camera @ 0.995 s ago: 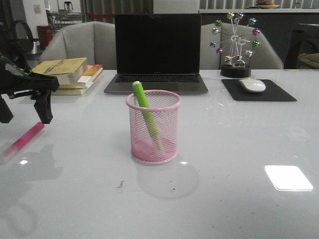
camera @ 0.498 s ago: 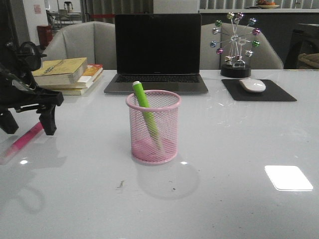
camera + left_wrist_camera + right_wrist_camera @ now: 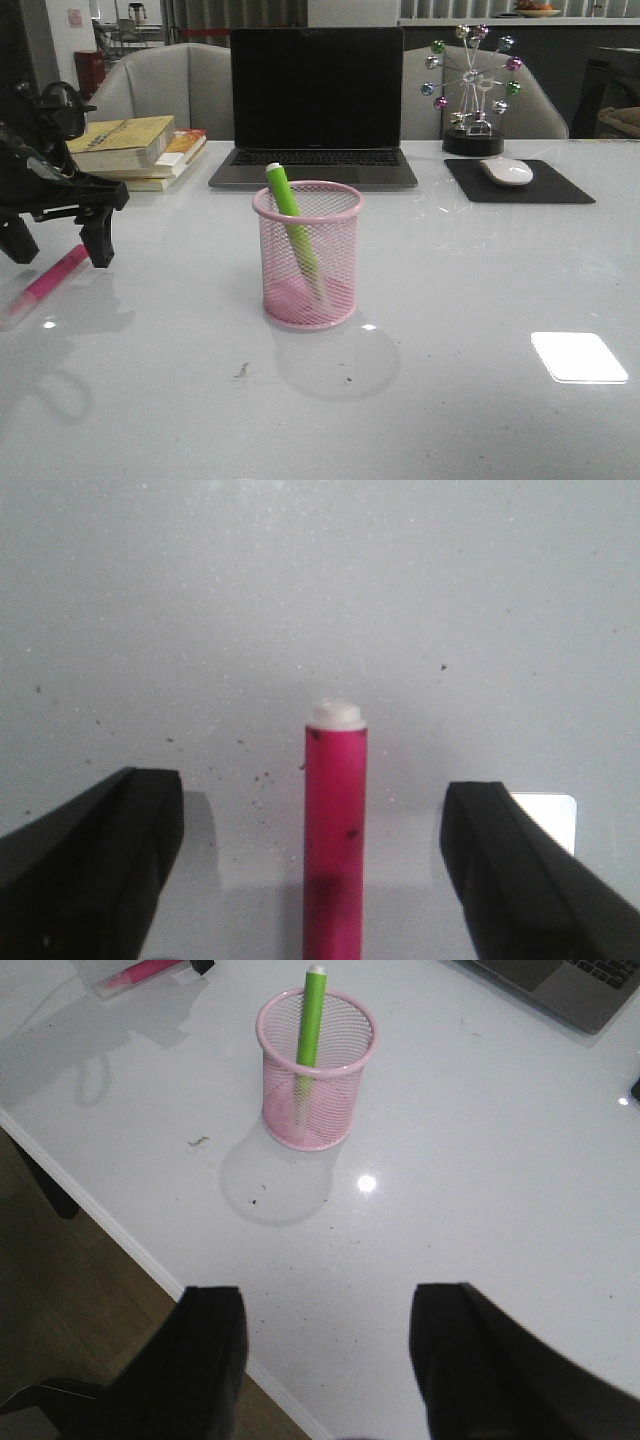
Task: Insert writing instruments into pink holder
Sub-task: 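Lower the left gripper onto the pink marker and close it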
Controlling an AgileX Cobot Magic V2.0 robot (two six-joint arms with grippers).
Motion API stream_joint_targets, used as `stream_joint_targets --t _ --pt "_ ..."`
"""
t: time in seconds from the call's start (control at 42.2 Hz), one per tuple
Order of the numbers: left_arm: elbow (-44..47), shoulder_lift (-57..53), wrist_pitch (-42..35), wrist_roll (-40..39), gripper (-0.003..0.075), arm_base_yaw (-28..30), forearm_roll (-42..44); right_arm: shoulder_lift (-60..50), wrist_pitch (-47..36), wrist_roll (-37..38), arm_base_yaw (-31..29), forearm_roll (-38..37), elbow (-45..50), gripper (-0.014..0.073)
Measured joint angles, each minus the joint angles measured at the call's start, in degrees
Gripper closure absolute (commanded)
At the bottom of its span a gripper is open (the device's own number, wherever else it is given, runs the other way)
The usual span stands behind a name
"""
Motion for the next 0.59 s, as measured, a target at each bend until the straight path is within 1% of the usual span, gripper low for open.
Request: stream_joint_targets --t 0.593 --pt "-0.53 0.98 1.50 0.00 0.0140 0.00 -0.62 0.00 0.00 0.00 0.00 0.00 0.00 0.0116"
